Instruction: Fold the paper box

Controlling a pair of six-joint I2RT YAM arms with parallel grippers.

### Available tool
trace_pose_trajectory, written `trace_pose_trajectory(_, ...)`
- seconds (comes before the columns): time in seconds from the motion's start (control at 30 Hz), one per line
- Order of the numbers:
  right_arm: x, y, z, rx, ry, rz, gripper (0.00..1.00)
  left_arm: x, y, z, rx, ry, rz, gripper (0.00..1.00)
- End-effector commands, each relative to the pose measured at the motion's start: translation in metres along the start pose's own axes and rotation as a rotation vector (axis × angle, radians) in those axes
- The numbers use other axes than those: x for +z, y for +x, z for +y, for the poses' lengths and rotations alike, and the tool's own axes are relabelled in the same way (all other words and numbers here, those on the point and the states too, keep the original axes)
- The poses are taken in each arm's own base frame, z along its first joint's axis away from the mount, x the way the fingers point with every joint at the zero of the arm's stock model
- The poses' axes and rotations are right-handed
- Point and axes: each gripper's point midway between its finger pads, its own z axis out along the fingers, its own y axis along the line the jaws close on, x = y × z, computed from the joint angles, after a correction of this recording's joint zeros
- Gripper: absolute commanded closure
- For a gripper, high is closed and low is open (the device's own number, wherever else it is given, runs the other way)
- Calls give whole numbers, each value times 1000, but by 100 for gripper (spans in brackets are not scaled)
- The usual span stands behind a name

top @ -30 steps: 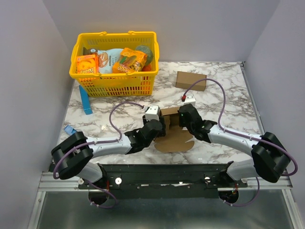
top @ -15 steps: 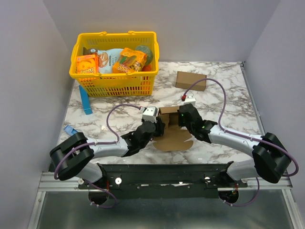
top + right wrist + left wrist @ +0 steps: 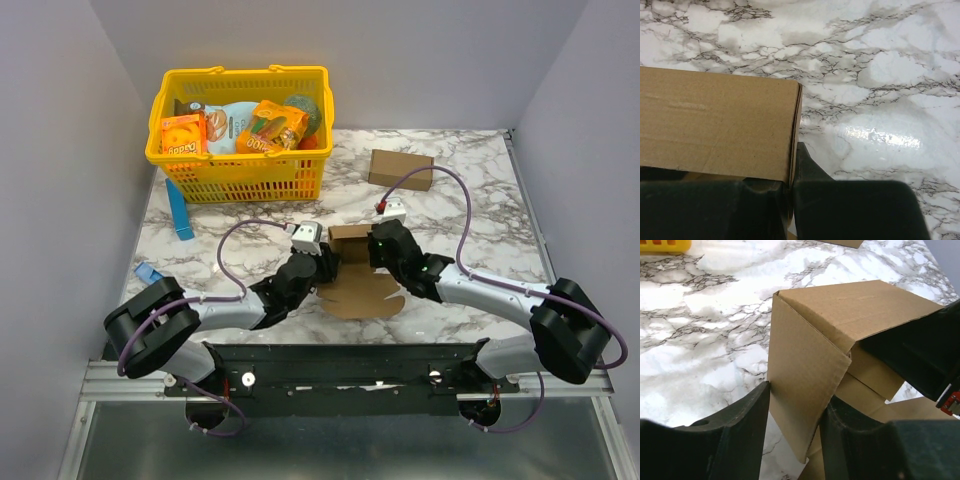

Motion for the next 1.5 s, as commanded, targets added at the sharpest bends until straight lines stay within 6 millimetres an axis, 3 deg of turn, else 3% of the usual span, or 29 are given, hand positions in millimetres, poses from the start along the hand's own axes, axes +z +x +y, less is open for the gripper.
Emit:
trace_pose_trajectory(0.0,-6,-15,17,17,-58,-36,98,7,-7,12,13,-96,-5,59)
trace_pose_trajectory(0.17,-6,-14,11,12,-20,-34,98,3,1,48,67,-299,36,71)
trace_pose_trajectory(0.43,-8,-17,-2,8,53,-53,98,-3,10,76,224,-542,101,78)
trace_pose_trajectory(0.63,-8,-18,-11,2,99,-66,97,-12,30,92,217,-592,138,80)
trace_pose_trajectory(0.93,-6,-12,-16,-15,133,-41,97,-36,42,118,203,-659,132,88)
trace_pose_trajectory(1.03,-5,-11,-12,-17,108,-30,97,-34,50,111,175,-561,141,86)
trace_pose_trajectory(1.13,-2,-8,-4,-28,74,-7,98,-35,54,95,108,-427,134,73)
trace_pose_trajectory(1.27,0,2,1,-31,47,22,99,-38,39,76,57,-312,86,58)
trace_pose_trajectory(1.47,-1,10,13,-56,20,28,99,-30,31,63,65,-283,89,55)
